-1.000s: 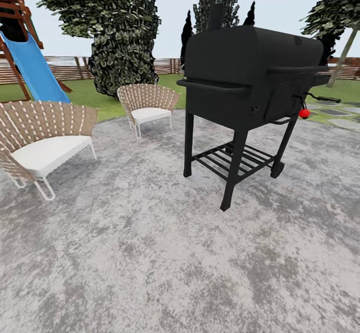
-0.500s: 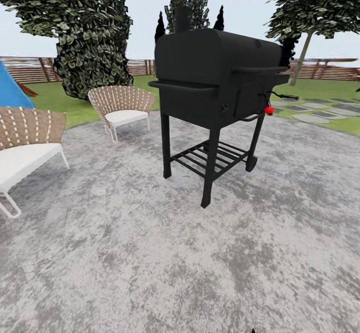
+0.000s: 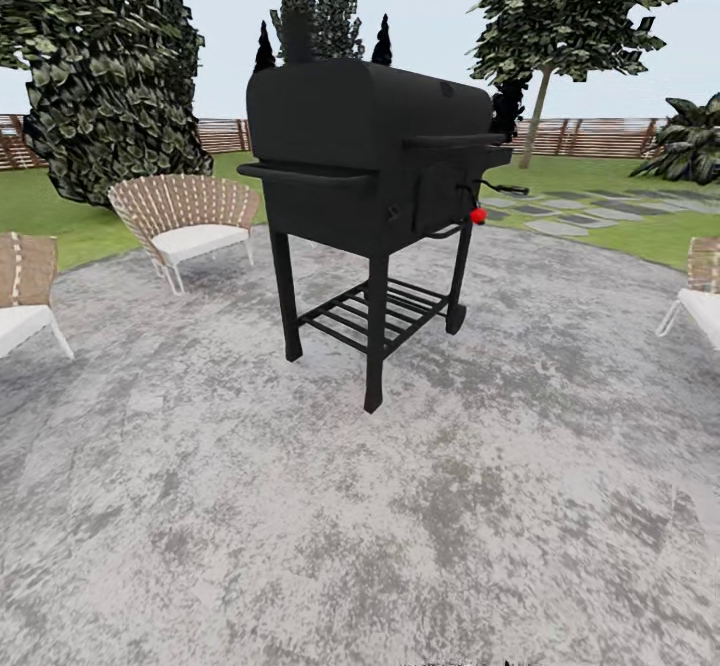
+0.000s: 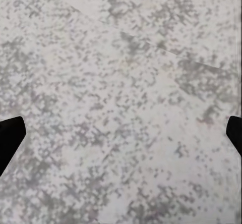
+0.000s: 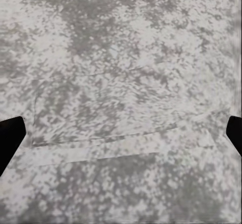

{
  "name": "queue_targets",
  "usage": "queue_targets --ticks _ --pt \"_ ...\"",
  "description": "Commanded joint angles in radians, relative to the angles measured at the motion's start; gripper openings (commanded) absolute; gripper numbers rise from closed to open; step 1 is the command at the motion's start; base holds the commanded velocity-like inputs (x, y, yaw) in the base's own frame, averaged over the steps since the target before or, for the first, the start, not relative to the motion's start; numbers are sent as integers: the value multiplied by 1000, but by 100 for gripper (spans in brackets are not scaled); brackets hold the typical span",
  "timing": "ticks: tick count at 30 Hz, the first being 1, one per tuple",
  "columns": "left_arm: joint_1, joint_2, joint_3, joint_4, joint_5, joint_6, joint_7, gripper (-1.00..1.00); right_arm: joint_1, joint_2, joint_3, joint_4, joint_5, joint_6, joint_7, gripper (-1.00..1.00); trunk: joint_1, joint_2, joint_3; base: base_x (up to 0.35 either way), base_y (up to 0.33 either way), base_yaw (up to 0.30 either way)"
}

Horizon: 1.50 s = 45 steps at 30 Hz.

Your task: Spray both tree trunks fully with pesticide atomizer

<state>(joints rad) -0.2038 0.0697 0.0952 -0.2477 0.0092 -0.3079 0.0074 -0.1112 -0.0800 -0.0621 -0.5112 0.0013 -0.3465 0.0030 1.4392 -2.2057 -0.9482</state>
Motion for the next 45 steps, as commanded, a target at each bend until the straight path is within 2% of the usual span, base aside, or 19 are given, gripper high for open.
queue_targets --ticks 1,16,45 --pt "0 0 2 1 1 -3 1 100 -1 0 -1 1 0 -3 0 100 0 0 -1 0 0 -300" --pt "0 -1 1 2 1 -2 0 100 -1 0 -7 2 -1 -3 -1 100 0 0 -1 138 -150 -300" --pt "0 -1 3 1 3 -2 1 100 -1 -1 -6 2 -3 -3 -1 100 0 0 6 36 -6 -300"
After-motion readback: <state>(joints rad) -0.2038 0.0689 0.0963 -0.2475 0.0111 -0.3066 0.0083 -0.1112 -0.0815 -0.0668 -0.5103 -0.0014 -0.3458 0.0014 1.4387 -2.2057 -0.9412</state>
